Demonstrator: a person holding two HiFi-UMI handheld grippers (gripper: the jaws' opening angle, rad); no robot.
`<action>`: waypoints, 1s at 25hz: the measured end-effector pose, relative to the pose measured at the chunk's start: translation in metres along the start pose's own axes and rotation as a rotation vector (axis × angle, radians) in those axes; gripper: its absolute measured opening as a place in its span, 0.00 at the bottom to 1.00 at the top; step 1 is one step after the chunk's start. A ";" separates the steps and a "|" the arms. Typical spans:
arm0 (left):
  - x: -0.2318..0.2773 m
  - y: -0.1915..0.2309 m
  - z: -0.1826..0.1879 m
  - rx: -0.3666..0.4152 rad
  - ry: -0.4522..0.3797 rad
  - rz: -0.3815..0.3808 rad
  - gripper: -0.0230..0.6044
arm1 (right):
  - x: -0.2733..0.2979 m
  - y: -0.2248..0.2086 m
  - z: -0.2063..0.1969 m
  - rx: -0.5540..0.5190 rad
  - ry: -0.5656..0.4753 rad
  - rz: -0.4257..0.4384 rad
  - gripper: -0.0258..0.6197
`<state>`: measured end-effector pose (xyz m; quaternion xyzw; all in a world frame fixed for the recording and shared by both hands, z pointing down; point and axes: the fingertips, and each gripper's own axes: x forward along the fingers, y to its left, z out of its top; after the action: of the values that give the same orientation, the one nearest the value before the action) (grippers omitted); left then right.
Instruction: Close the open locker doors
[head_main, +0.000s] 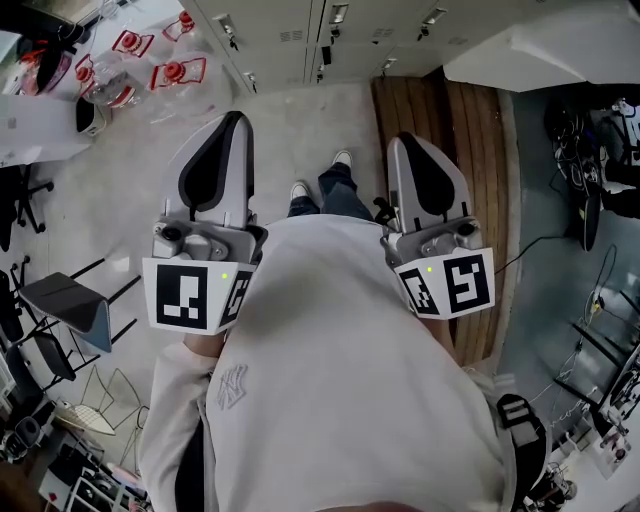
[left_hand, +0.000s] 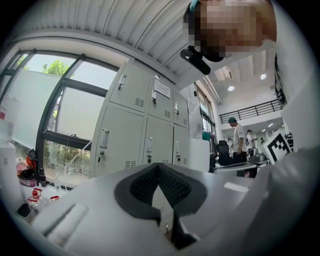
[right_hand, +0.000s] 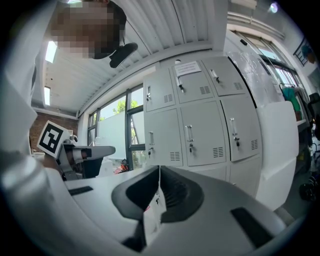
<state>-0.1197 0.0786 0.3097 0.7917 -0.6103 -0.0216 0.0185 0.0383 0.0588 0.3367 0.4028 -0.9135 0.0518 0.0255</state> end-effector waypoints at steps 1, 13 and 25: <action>0.000 0.000 0.001 0.000 -0.002 0.001 0.05 | 0.001 0.000 0.000 0.000 0.000 0.002 0.06; 0.002 0.009 0.004 -0.009 -0.014 0.013 0.05 | 0.012 0.005 0.002 -0.009 0.003 0.023 0.06; 0.013 0.014 0.004 -0.011 -0.017 0.019 0.05 | 0.023 -0.001 0.003 -0.028 0.010 0.031 0.06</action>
<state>-0.1301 0.0623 0.3060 0.7854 -0.6179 -0.0317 0.0180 0.0233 0.0412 0.3353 0.3880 -0.9201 0.0412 0.0349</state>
